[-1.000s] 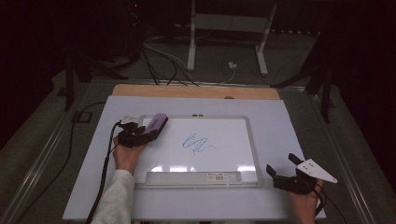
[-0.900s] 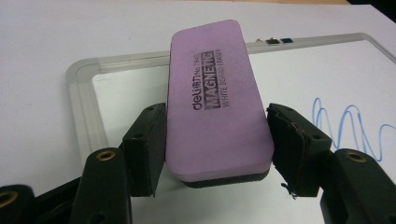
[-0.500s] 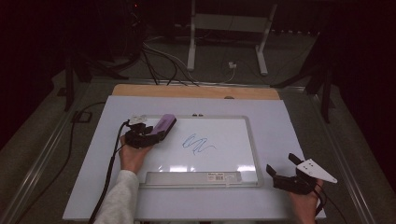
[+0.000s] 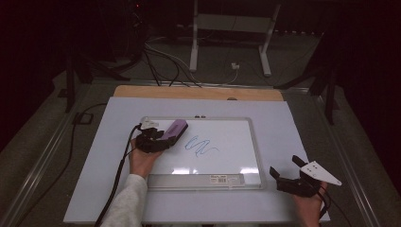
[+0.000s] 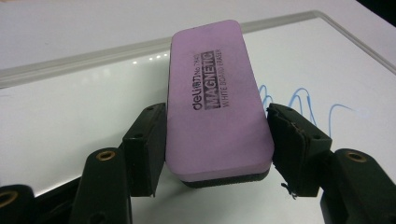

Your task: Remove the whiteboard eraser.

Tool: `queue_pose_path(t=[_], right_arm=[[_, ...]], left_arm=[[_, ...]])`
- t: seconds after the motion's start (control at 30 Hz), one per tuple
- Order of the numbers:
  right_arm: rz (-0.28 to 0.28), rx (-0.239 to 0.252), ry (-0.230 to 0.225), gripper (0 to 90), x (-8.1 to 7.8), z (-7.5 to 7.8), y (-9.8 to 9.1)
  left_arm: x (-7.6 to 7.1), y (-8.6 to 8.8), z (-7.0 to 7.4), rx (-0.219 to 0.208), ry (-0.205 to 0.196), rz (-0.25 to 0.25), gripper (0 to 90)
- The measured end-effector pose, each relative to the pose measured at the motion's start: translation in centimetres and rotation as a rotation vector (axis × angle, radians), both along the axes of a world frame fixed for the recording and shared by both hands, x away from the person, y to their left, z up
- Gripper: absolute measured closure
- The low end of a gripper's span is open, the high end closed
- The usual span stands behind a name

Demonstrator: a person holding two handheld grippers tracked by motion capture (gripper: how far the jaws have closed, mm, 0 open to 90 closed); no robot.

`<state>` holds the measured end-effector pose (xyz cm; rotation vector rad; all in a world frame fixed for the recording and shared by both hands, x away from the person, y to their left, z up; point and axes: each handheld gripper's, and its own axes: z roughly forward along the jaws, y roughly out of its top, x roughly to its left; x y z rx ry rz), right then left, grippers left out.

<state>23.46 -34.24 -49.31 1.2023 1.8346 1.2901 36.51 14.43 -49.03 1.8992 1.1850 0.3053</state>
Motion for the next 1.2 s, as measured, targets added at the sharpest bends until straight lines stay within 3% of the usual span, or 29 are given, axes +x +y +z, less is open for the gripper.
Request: queue_pose_path(t=[0.23,0.5,0.6,1.13,1.2], right_arm=[[0.002,-0.001,0.001,0.0,0.0,0.0,0.0],[0.003,-0.002,0.004,0.0,0.0,-0.1,0.0],[0.004,-0.002,0.004,0.0,0.0,-0.1,0.0],[0.0,0.001,0.001,0.0,0.0,0.0,-0.1],[0.0,0.0,0.002,0.0,0.0,0.0,-0.1]], left_arm=[[-0.3,-1.3,-0.4,0.019,0.004,-0.034,41.3],[-0.8,-2.4,-1.0,0.063,0.006,-0.067,41.0],[-1.1,-2.9,-1.2,0.097,-0.001,-0.085,40.9],[-2.4,-2.8,-1.1,0.129,0.016,-0.114,40.2],[-2.5,-2.9,-1.2,0.132,0.015,-0.11,35.0]])
